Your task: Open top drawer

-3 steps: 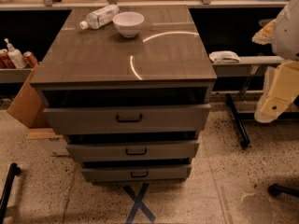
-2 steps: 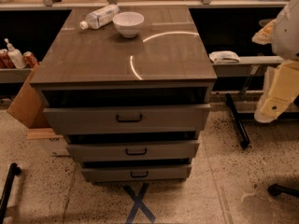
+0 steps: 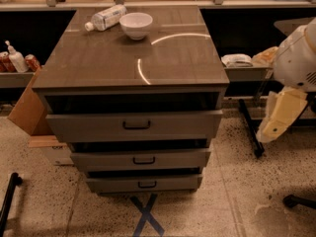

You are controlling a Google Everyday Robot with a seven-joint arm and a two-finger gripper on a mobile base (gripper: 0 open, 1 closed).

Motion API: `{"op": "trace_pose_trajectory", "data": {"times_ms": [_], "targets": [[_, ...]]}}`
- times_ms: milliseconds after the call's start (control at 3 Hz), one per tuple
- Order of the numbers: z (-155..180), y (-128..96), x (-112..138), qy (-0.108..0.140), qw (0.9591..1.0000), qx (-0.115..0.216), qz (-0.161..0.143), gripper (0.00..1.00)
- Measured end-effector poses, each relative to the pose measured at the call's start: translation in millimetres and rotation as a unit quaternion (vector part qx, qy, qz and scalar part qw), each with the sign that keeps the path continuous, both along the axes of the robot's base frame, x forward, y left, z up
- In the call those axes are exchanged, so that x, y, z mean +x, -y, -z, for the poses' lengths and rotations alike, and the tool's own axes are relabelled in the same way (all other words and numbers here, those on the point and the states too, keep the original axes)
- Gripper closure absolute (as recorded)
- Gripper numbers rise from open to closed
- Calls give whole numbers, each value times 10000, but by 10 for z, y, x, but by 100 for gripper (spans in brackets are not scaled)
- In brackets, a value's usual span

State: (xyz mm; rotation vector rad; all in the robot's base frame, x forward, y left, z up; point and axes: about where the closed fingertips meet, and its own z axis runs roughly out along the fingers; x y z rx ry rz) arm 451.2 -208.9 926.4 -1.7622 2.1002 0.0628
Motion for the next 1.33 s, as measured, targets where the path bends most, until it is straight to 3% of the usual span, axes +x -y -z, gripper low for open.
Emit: {"op": "trace_pose_trajectory", "data": {"times_ms": [333,667,1333], "targets": [[395,-137,59,-82,9984,412,-381,0],[398,-138,59,-83,9984,413,-383,0],[1051,-364,110,-451,9960,304,-706,0]]}}
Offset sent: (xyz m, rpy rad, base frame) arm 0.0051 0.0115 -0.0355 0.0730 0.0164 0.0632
